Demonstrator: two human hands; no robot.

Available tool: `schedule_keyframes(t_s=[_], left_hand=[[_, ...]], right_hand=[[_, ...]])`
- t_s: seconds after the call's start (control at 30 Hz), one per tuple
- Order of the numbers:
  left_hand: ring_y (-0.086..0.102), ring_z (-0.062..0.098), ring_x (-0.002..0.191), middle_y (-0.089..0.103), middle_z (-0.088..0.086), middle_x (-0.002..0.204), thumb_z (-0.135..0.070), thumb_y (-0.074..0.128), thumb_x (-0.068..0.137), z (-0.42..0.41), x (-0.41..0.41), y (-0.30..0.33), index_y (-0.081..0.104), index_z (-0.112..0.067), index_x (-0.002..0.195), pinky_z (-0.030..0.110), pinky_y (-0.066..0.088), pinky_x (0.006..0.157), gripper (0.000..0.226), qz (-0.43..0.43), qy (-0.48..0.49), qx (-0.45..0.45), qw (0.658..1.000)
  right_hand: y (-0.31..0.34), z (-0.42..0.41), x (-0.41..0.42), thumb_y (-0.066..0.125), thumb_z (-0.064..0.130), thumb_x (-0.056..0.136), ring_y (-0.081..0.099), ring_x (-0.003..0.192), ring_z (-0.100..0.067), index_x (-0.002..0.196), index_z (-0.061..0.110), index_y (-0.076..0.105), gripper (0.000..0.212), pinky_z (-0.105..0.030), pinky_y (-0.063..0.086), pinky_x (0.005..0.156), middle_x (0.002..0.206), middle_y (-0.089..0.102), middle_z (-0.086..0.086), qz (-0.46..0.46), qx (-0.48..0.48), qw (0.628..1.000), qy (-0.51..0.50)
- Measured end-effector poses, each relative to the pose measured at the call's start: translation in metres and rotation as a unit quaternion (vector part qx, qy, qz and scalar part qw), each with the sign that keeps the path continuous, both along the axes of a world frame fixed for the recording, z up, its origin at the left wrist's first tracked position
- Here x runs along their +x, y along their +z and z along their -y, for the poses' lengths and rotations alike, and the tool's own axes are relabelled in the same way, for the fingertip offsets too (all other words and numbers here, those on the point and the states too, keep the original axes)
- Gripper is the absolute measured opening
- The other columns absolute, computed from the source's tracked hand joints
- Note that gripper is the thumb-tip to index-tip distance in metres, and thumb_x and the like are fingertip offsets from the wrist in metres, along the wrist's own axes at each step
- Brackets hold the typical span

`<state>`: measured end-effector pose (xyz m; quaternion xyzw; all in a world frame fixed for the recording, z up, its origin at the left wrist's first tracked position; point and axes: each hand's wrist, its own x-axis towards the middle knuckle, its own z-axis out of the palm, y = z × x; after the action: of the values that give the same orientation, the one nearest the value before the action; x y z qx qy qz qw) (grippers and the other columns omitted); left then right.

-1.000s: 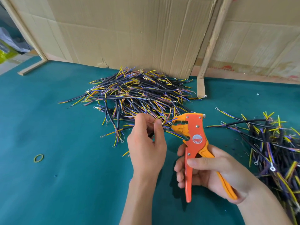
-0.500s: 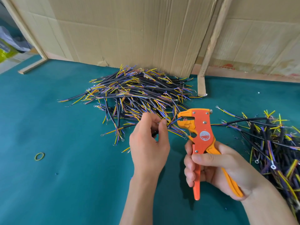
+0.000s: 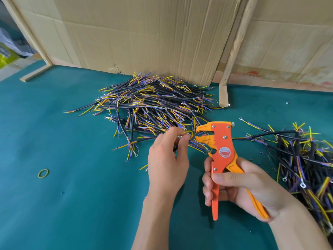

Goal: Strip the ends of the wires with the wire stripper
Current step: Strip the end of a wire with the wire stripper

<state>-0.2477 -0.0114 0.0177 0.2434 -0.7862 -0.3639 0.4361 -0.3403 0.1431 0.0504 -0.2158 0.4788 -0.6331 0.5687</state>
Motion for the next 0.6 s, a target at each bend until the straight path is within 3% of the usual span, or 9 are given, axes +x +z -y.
schedule_keyframes(t_s=[0.17, 0.27, 0.43, 0.6], left_hand=[[0.044, 0.009, 0.059, 0.047, -0.012, 0.059, -0.039, 0.064, 0.091, -0.0001, 0.0009, 0.0039, 0.067, -0.023, 0.093, 0.025, 0.036, 0.058, 0.015, 0.003, -0.011, 0.048, 0.999], [0.051, 0.006, 0.057, 0.06, -0.01, 0.063, -0.029, 0.074, 0.09, 0.0002, 0.0016, 0.0052, 0.071, -0.023, 0.088, 0.014, 0.038, 0.057, 0.007, -0.015, -0.017, 0.102, 0.994], [0.056, 0.002, 0.055, 0.069, -0.011, 0.065, -0.029, 0.082, 0.083, 0.0025, 0.0023, 0.0048, 0.076, -0.022, 0.081, 0.023, 0.046, 0.06, 0.009, -0.036, -0.032, 0.18, 0.982], [0.053, 0.0, 0.056, 0.067, -0.015, 0.063, -0.03, 0.078, 0.083, 0.0032, 0.0026, 0.0048, 0.076, -0.028, 0.078, 0.02, 0.043, 0.059, 0.006, -0.045, -0.051, 0.207, 0.976]], right_hand=[[-0.0008, 0.0003, 0.0006, 0.083, 0.009, 0.071, 0.059, 0.074, -0.041, 0.101, 0.004, 0.069, 0.034, -0.051, 0.056, 0.07, 0.086, 0.057, -0.026, 0.002, 0.003, 1.0, -0.002], [-0.001, 0.0007, 0.0003, 0.083, 0.009, 0.072, 0.059, 0.074, -0.041, 0.102, 0.004, 0.069, 0.034, -0.051, 0.056, 0.07, 0.086, 0.057, -0.026, 0.002, 0.002, 1.0, -0.001], [-0.001, -0.001, -0.0002, 0.082, 0.01, 0.072, 0.059, 0.073, -0.041, 0.104, 0.003, 0.067, 0.036, -0.051, 0.055, 0.069, 0.085, 0.057, -0.025, 0.004, -0.001, 1.0, 0.0], [-0.0021, -0.0008, -0.0004, 0.082, 0.01, 0.072, 0.059, 0.073, -0.041, 0.104, 0.003, 0.067, 0.036, -0.051, 0.055, 0.069, 0.084, 0.057, -0.026, 0.006, 0.002, 1.0, -0.007]])
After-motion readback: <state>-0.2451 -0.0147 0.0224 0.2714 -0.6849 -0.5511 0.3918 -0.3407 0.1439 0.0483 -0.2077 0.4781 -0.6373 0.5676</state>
